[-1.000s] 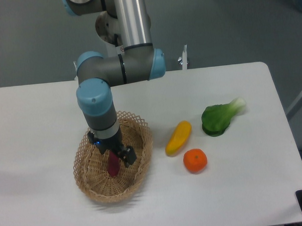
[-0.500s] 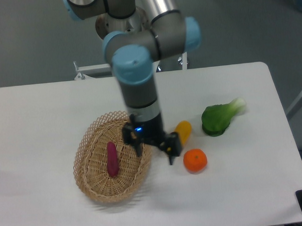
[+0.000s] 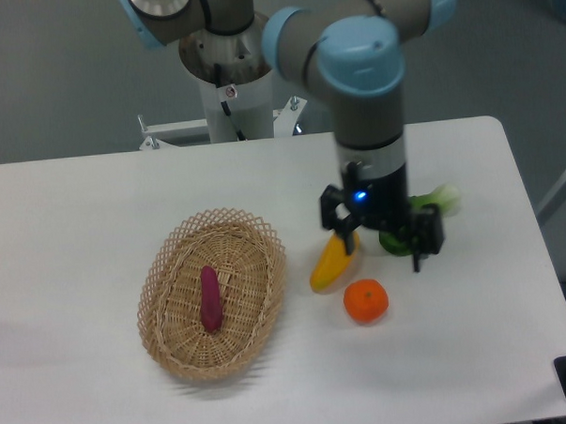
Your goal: Place the sweet potato in the basket
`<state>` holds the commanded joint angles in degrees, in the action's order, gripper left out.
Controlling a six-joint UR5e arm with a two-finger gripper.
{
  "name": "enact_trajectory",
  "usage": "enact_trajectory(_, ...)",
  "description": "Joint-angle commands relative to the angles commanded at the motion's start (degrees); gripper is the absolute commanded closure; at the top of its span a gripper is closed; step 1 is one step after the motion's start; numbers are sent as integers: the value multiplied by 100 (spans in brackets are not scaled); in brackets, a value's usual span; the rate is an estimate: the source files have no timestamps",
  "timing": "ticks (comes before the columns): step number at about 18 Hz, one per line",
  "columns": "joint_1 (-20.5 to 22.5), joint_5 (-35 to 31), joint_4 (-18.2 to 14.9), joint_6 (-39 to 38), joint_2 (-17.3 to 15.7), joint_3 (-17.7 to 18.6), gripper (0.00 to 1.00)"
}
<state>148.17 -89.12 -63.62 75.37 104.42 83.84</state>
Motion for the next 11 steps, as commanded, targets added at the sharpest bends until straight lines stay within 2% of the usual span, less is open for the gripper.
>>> enact_trajectory(3,229,-9,-326,766,-44,0,0)
enact_trajectory(11,343,-26,-265,830,-53,0,0)
